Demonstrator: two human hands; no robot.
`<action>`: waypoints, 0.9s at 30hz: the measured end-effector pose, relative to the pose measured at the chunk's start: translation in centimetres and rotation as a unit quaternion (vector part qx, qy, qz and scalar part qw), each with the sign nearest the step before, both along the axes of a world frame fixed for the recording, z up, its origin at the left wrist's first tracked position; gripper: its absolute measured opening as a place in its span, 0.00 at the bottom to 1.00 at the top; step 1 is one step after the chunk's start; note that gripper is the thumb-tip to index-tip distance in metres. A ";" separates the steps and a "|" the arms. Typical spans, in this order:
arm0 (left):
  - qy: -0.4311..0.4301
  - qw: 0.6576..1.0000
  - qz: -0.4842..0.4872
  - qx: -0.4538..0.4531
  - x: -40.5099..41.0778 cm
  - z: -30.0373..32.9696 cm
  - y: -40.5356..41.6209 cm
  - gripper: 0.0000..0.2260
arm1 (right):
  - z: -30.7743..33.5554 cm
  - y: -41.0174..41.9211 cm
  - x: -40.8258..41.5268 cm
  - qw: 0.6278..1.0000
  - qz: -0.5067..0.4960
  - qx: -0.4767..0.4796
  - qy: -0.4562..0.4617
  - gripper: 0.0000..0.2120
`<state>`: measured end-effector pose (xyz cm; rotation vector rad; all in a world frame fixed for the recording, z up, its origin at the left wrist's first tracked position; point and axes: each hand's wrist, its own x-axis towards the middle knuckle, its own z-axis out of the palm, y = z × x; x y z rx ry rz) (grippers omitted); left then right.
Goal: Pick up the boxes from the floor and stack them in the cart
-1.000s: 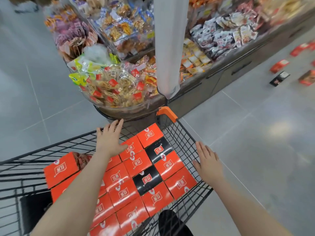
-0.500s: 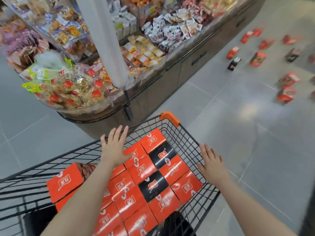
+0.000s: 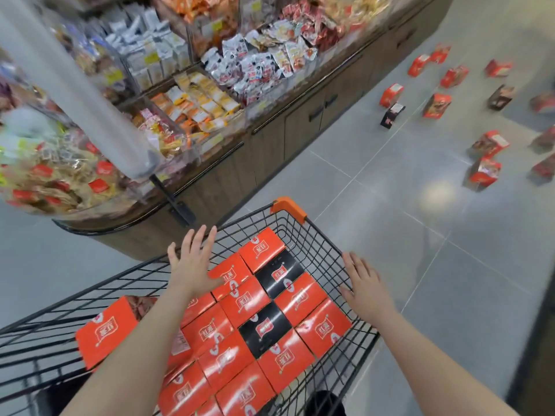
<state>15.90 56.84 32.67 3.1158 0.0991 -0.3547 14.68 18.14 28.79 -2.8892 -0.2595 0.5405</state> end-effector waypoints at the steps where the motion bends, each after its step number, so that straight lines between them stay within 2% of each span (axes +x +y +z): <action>1: 0.003 1.000 0.006 0.000 0.8 0.0 -1.1 0.54 | -0.1 -1.2 1.0 1.000 0.004 0.000 -0.001 0.38; 14: 0.004 1.000 0.018 -0.011 14.7 0.0 -12.1 0.55 | 0.0 -11.5 16.6 1.000 -0.008 -0.021 0.002 0.38; 27: -0.020 1.000 0.016 0.007 32.8 -0.6 -16.0 0.55 | -0.4 -15.9 35.3 0.999 0.006 -0.023 -0.025 0.39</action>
